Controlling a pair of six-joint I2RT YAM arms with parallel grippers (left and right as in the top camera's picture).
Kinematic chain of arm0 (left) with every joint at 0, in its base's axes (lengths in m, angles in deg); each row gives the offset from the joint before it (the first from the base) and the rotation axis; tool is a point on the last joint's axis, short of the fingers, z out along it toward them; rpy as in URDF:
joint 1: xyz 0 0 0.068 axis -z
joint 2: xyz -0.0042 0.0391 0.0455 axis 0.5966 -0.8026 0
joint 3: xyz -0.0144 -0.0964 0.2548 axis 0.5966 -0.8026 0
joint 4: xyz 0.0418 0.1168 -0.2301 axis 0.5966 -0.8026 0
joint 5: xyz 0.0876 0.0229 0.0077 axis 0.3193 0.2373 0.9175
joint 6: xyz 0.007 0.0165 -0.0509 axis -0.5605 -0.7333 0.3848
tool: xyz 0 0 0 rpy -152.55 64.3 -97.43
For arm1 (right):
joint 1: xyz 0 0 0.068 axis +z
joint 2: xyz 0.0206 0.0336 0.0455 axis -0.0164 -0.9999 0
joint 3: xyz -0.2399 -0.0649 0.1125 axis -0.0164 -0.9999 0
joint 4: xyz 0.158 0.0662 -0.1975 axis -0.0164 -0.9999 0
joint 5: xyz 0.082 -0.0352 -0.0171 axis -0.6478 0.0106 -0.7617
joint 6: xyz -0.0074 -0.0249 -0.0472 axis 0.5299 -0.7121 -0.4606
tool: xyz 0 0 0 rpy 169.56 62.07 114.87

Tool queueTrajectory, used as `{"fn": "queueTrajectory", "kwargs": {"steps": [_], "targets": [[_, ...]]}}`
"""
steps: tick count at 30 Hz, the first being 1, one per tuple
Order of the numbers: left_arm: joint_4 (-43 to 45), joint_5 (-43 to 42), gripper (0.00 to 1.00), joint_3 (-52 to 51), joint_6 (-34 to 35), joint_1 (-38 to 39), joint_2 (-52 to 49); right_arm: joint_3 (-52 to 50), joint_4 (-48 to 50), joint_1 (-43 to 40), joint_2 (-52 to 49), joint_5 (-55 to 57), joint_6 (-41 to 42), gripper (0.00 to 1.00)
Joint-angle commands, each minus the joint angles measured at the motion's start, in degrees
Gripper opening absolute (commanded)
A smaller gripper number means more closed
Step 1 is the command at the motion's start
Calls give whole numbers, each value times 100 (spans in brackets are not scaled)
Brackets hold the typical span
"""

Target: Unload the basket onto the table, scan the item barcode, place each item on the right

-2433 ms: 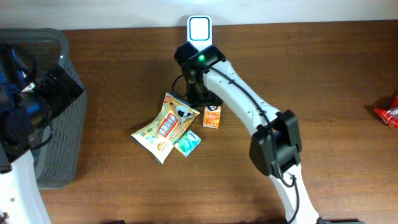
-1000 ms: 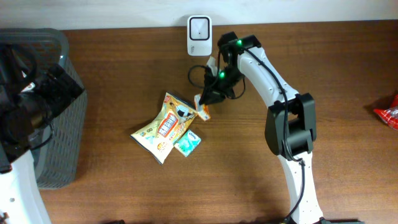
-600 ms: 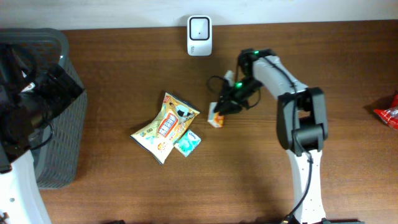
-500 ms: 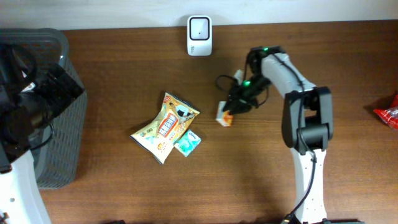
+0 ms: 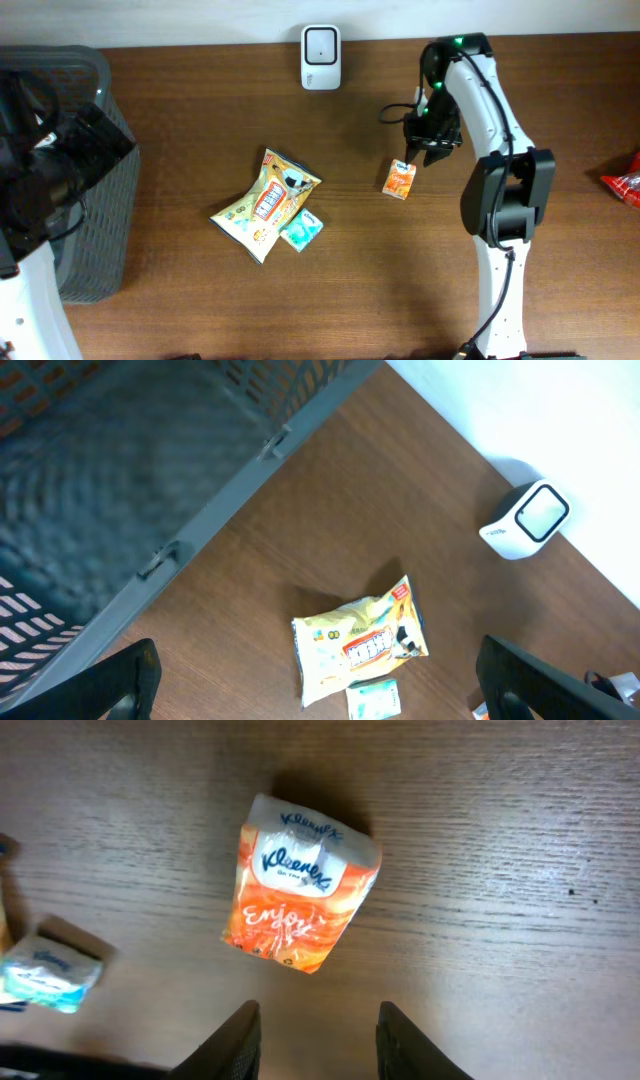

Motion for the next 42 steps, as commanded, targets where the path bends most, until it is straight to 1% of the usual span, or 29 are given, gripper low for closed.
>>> {"fn": "queueTrajectory", "kwargs": {"steps": [1,3,5,7,12,16,17,20,22,23,24,25,27,29,32,35,38,41,42], "targets": [[7,-22,99,-2,52,-15,9,-109,109,450,-9,610,-66,38],[7,-22,99,-2,52,-15,9,-164,243,643,-9,933,245,38],[7,-22,99,-2,52,-15,9,-256,367,863,-9,1572,855,39],[7,-22,99,-2,52,-15,9,-378,466,997,-9,1808,1152,39],[7,-22,99,-2,52,-15,9,-726,870,1353,-9,2033,1392,38],[7,-22,99,-2,52,-15,9,-898,920,1539,-9,2802,1941,38],[7,-22,99,-2,52,-15,9,-1003,988,1572,-9,2868,2059,38],[7,-22,99,-2,52,-15,9,-1217,1198,1580,-9,2824,2072,38],[7,-22,99,-2,52,-15,9,-1344,1311,1580,-9,2796,2074,29],[7,-22,99,-2,52,-15,9,-1368,1333,1580,-9,2752,2074,20],[7,-22,99,-2,52,-15,9,-1377,1346,1580,-9,2664,2072,14],[7,-22,99,-2,52,-15,9,-1377,1364,1580,-9,2533,2072,4],[7,-22,99,-2,52,-15,9,-1368,1355,1580,-7,2299,2068,4],[7,-22,99,-2,52,-15,9,-1285,1300,1572,4,1989,1895,4],[7,-22,99,-2,52,-15,9,-894,1064,1569,4,1019,1416,4],[7,-22,99,-2,52,-15,9,-380,946,1572,9,-737,538,4],[7,-22,99,-2,52,-15,9,-48,968,1569,9,-2155,144,4],[7,-22,99,-2,52,-15,9,111,1005,1576,9,-3147,-111,4],[7,-22,99,-2,52,-15,9,114,1045,1585,9,-3674,-319,4]]}}
